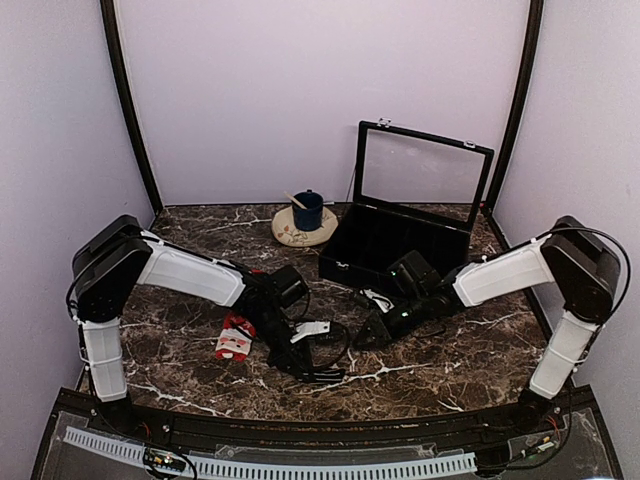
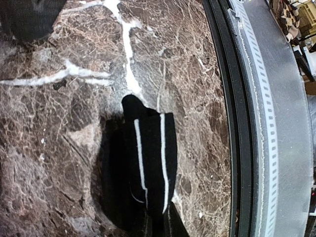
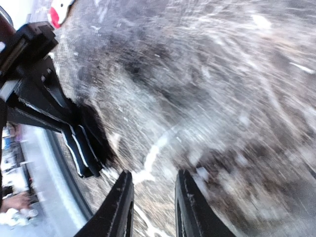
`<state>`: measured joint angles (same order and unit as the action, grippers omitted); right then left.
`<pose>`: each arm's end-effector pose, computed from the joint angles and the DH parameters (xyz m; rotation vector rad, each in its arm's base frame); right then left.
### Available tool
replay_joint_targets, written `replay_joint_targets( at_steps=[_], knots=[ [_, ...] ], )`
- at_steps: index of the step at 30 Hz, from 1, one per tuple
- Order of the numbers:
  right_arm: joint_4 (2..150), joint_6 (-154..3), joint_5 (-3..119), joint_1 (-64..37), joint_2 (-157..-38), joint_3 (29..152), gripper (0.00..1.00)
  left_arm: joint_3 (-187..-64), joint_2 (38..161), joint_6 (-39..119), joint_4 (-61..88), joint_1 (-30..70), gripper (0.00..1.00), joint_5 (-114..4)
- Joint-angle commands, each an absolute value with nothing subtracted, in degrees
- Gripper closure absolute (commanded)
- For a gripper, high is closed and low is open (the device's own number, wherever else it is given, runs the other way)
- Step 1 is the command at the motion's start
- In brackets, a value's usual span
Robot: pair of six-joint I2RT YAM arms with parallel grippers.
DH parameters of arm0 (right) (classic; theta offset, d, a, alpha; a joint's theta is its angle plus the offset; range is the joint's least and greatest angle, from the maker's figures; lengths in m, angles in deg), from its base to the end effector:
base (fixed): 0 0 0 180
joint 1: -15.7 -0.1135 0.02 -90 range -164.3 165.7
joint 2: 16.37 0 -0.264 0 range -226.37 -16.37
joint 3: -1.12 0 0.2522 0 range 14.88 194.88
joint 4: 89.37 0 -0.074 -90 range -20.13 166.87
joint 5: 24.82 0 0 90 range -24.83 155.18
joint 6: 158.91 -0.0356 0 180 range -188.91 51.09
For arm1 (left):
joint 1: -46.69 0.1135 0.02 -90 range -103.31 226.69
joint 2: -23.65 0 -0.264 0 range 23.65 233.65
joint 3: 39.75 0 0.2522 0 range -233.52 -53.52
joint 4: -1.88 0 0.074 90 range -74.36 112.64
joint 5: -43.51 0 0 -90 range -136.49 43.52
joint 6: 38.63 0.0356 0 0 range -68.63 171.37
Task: Roll the socks
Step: Roll the sock at the center of the board.
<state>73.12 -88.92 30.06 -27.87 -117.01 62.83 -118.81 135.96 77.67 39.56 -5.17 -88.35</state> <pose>0.2191 0.2367 0.1286 -0.8116 2.6168 1.1668 0.2061 -0.3009 0.1245 1.8821 2.0356 -1.1347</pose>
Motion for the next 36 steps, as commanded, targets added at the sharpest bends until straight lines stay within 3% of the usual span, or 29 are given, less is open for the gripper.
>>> replay_joint_targets(
  at_steps=[1,9,13,36],
  knots=[
    [77.6,-85.7,41.4,-30.1,-110.2,58.6,0.73,-119.4,138.6,75.9,46.9,-3.9,1.0,-88.5],
    [78.0,-78.6,55.3,-40.3,-99.5,53.4,0.72,-121.5,141.5,75.5,49.6,-2.7,1.0,-92.4],
    [76.7,-74.8,59.7,-45.1,-97.6,53.2,0.65,-121.9,142.7,75.5,50.2,-2.5,1.0,-93.0],
    [70.0,-58.3,65.0,-57.2,-113.9,68.3,0.6,-122.6,145.1,76.7,51.5,-1.0,1.0,-96.5]
  ],
)
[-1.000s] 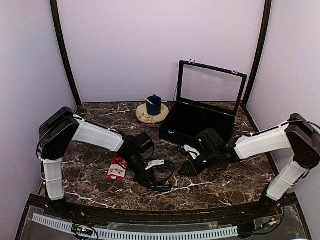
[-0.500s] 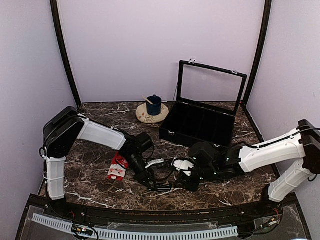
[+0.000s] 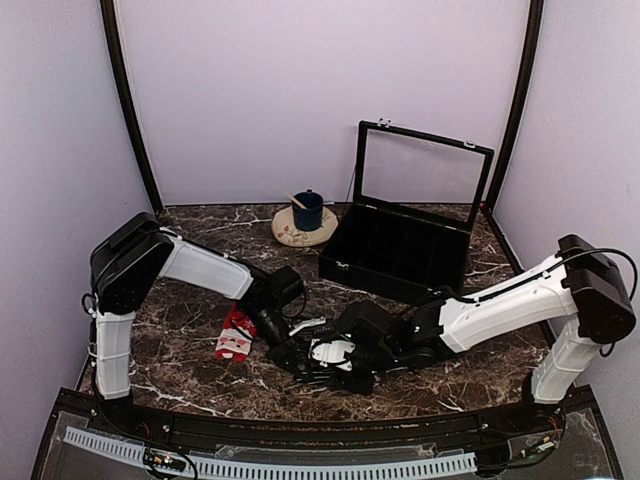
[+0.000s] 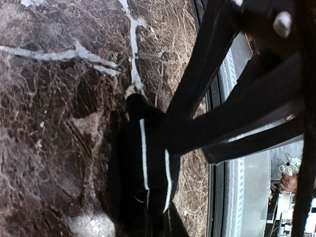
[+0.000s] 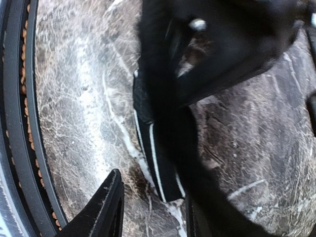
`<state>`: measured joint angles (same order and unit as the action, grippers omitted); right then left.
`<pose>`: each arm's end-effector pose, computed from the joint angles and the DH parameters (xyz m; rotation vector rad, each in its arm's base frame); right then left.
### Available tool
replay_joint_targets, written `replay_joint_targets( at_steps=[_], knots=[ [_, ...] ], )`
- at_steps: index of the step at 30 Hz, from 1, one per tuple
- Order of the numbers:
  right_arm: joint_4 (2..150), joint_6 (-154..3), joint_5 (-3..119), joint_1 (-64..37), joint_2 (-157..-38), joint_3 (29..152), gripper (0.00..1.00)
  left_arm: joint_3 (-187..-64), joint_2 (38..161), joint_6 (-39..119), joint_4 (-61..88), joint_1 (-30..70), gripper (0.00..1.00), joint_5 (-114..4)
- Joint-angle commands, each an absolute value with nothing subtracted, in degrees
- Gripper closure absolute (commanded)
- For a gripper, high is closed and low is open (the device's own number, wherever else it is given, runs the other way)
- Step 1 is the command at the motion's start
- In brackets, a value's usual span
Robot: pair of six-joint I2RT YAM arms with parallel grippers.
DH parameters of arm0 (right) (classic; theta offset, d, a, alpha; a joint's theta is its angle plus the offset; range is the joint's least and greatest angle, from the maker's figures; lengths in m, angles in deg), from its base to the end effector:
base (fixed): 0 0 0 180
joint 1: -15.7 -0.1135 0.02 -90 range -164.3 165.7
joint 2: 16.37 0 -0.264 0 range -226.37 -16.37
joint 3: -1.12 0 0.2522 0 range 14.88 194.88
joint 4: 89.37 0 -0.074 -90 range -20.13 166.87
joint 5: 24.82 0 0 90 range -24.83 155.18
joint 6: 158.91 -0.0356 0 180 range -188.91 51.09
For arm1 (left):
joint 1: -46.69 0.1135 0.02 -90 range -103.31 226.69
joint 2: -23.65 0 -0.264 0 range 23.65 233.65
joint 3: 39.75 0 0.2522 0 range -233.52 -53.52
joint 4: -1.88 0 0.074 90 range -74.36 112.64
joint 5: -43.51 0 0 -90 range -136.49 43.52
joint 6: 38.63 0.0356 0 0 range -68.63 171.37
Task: Roll the socks
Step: Roll the sock at the center of the board.
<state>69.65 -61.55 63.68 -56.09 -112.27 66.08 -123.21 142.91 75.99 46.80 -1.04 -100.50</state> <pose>0.1026 0.3148 0.1602 -1.6322 1.9567 0.4970 0.2268 -0.2923 0.1026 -1.7180 -2.1565 1.4203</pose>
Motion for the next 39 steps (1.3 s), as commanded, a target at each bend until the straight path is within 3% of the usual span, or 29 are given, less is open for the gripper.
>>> replay_joint_targets(
  at_steps=[1,22,39],
  knots=[
    [70.1,-57.9,65.2,-57.3,-114.3,68.5,0.6,-122.6,145.2,76.8,51.4,-0.9,1.0,-96.7],
    [72.2,-51.6,65.6,-57.3,-120.2,70.8,0.62,-123.6,146.2,77.4,52.8,-0.3,0.99,-98.9],
    [68.7,-53.7,61.0,-56.6,-125.0,72.0,0.89,-123.8,146.4,77.1,53.1,-0.2,0.96,-99.7]
  ],
)
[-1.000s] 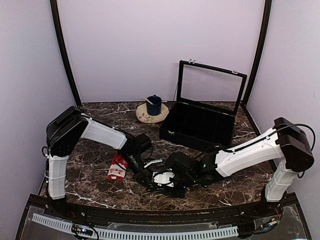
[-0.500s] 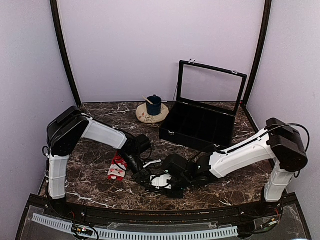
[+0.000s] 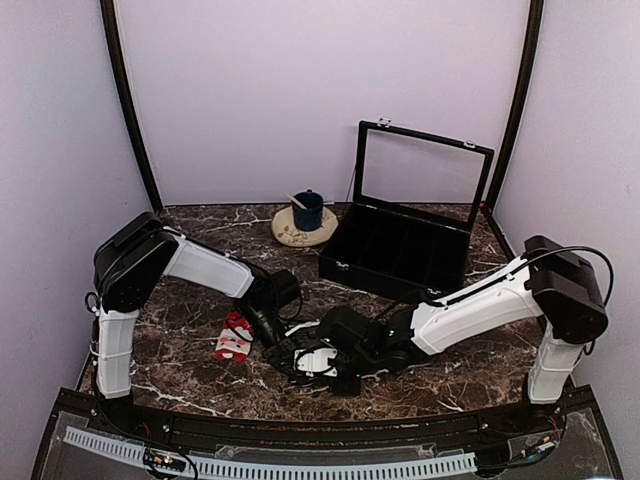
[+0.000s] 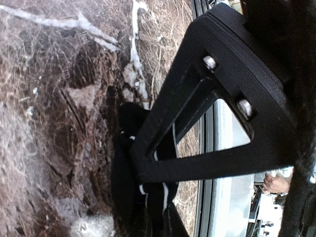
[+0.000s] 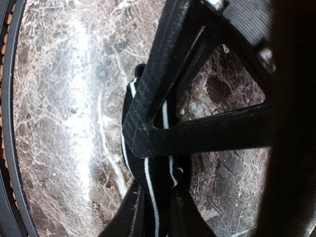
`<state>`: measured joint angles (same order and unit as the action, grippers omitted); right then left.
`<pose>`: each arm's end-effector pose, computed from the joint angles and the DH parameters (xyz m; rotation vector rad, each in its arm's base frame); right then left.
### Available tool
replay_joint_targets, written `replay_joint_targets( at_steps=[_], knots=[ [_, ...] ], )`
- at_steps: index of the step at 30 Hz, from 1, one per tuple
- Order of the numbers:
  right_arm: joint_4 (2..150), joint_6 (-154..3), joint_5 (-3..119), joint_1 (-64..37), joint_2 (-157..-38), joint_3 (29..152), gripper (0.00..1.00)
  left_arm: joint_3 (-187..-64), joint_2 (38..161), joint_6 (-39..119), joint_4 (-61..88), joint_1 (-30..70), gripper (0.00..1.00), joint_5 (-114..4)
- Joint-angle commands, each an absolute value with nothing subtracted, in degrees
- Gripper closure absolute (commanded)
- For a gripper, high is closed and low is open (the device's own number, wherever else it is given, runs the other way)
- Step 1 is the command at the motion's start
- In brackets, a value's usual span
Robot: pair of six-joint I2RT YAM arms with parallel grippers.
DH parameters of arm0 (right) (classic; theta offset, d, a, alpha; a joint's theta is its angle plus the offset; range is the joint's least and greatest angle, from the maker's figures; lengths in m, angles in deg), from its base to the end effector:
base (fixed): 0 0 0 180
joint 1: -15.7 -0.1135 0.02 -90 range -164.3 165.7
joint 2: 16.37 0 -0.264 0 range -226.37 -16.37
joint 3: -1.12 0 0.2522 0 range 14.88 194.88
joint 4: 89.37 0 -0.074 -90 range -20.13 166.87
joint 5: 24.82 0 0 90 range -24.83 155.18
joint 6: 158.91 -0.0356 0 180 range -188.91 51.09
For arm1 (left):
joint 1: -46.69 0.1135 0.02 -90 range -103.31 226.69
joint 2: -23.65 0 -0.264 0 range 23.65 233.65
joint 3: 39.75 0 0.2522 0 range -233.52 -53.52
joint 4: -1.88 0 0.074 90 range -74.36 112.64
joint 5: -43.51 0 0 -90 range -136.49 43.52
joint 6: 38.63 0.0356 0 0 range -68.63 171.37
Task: Roll the socks
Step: Roll the sock at the center of the board.
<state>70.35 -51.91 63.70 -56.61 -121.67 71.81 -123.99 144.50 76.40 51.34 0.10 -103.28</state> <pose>0.1086 0.3435 0.1352 -1.8211 1.8282 0.4084 0.2287 -0.2851 0.0965 -1.5978 -2.1302 1.4309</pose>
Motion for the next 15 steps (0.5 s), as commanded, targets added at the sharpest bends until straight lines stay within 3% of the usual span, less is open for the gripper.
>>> replay_joint_targets(
  at_steps=[1,7,15],
  knots=[
    [68.1,-54.1,60.6,-56.6,-125.1,71.9,0.9,-123.8,146.4,76.9,53.0,-0.2,0.96,-99.7],
    [63.9,-56.8,57.6,-56.3,-126.0,71.6,1.0,-123.3,146.1,74.4,51.9,0.8,0.88,-98.7],
    [62.9,-62.0,57.1,-55.9,-124.8,69.6,1.0,-119.0,142.3,67.8,45.9,3.0,0.72,-95.0]
  ],
)
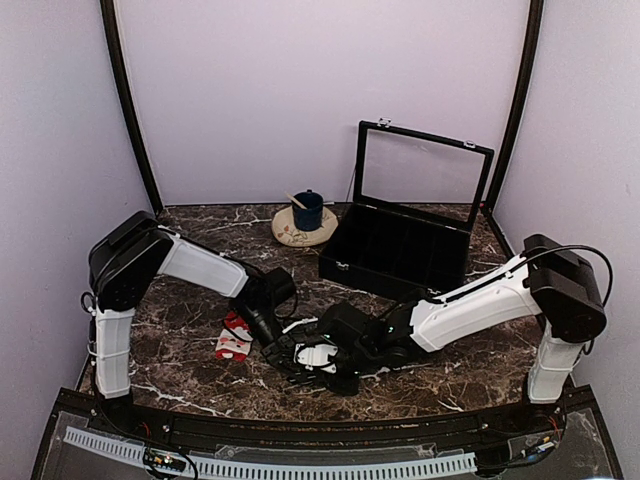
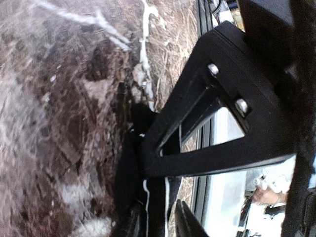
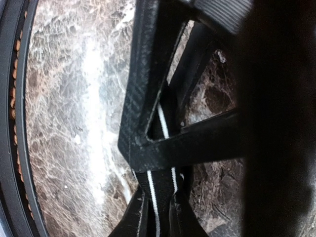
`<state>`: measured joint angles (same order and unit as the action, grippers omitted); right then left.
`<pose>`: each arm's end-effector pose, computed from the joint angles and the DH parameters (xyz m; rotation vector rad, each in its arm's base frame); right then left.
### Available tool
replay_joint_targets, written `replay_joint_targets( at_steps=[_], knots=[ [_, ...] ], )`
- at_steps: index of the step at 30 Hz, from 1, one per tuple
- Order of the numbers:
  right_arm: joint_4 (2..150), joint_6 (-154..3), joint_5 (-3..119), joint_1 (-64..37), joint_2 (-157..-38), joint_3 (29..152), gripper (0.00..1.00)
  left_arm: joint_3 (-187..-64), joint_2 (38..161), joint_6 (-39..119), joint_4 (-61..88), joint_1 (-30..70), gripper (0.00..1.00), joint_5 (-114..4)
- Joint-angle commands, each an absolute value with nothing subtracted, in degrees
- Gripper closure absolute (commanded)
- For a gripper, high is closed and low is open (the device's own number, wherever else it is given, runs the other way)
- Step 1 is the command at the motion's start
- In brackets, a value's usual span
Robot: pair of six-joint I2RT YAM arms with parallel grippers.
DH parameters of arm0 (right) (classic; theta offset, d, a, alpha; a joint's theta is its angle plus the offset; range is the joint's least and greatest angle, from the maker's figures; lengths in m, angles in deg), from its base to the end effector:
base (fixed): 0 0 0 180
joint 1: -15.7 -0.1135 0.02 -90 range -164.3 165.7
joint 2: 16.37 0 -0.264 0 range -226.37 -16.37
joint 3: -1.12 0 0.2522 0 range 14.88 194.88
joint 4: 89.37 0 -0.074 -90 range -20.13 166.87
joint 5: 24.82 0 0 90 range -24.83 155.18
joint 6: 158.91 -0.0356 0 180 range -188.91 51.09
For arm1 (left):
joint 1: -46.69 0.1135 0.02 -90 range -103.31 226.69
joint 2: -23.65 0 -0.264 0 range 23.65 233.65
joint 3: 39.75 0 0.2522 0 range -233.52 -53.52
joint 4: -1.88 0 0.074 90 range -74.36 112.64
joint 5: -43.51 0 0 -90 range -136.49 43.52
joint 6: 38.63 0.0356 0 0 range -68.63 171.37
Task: Roll the socks
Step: Roll the sock at the center of the board, then pick up the sock from the center of the board.
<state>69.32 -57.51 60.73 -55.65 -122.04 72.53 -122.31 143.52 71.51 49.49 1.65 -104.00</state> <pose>0.1130 0.3435 0.1354 -1.7524 1.9418 0.4929 0.2334 -0.2762 0.0968 -1.4773 -2.1914 1.4410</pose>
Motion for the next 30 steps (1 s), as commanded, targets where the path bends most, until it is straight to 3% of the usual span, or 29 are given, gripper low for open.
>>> replay_joint_targets(
  at_steps=[1,30],
  knots=[
    [63.1,-62.7,57.3,-55.9,-124.4,69.2,1.0,-118.4,141.9,67.1,45.4,3.2,0.71,-94.9],
    [68.1,-77.8,62.6,-53.2,-112.8,60.3,1.0,-109.7,130.3,54.5,30.9,7.4,0.69,-86.2]
  ],
)
